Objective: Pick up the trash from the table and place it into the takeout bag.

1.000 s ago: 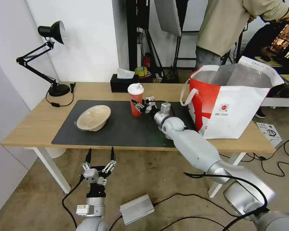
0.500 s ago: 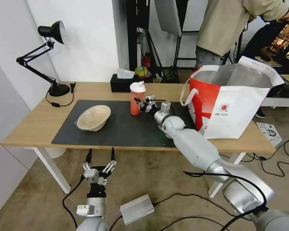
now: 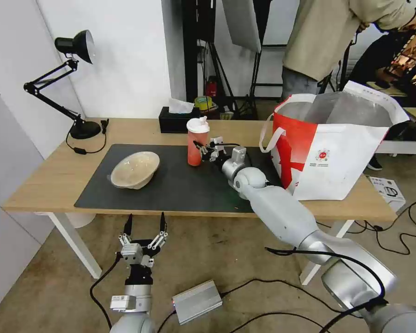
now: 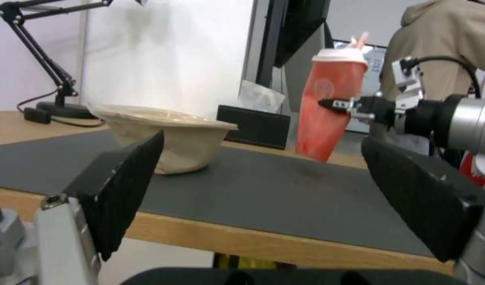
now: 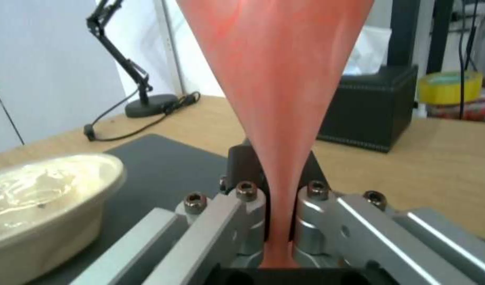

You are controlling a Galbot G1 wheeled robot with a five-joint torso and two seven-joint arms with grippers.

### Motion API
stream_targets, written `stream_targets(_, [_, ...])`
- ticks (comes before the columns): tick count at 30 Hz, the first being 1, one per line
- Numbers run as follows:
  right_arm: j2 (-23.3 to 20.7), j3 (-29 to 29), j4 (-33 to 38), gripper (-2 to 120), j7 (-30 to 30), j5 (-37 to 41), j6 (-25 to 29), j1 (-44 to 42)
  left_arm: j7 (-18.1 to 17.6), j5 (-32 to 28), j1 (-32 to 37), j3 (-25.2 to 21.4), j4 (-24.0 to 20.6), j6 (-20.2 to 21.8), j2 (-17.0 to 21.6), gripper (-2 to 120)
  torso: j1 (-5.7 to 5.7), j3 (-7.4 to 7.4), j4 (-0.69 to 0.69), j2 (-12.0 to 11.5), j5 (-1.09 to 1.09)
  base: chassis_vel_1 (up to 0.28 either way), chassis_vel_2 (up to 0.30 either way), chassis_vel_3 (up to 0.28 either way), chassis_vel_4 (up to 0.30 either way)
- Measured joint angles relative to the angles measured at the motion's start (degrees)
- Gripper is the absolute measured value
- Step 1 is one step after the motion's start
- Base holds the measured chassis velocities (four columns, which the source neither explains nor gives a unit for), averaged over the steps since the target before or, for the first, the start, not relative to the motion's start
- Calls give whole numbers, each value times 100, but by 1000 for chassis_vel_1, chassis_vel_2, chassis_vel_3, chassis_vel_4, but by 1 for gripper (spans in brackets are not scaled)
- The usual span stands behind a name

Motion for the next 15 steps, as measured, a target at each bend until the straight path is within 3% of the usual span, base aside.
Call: stream_targets(15, [-455, -35, 813, 2, 335, 9, -136, -27, -4, -43, -45, -18, 260, -102, 49, 100, 0, 0, 0, 0, 0, 0, 0, 0, 0])
